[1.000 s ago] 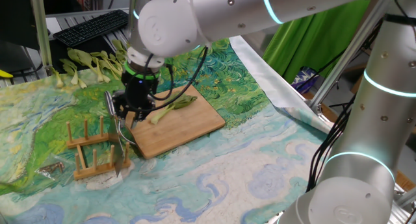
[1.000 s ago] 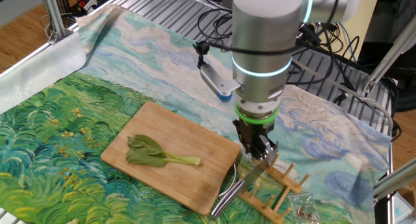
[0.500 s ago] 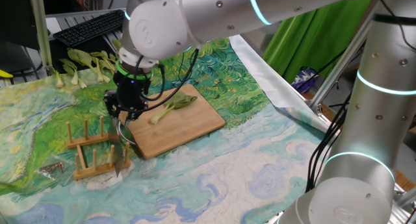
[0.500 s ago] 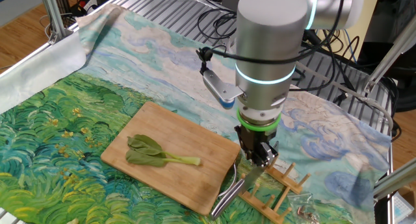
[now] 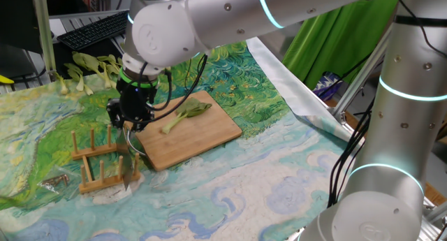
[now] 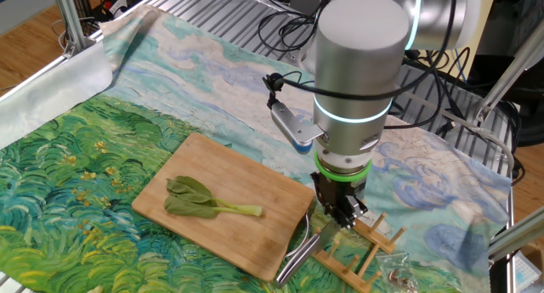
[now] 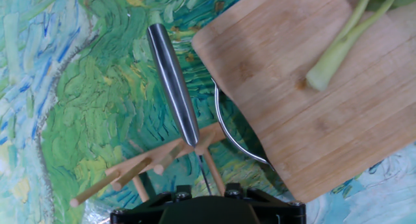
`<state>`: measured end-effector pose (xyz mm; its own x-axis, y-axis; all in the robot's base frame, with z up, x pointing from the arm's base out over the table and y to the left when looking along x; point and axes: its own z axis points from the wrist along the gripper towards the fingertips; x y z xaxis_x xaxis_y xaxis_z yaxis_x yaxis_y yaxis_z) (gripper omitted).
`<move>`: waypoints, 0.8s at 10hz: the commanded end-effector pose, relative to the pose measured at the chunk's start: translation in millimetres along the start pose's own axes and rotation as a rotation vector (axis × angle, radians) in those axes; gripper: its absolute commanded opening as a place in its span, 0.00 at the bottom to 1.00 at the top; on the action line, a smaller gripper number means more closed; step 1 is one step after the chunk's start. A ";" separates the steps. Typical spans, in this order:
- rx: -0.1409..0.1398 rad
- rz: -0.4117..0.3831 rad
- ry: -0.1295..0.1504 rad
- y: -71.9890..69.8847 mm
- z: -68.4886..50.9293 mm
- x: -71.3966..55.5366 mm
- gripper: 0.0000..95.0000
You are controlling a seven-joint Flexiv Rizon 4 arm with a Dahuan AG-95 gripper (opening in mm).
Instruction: Chop the pakchoi
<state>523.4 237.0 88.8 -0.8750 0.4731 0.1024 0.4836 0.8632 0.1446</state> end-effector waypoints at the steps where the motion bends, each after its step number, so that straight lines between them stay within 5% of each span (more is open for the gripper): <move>1: 0.001 -0.002 0.004 0.5 0.7 0.0 0.40; 4: -0.006 -0.003 0.010 -2.9 7.7 3.0 0.40; 8: -0.021 0.005 -0.016 -6.5 20.5 5.3 0.40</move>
<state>514.8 237.3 66.9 -0.8720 0.4821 0.0848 0.4894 0.8562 0.1656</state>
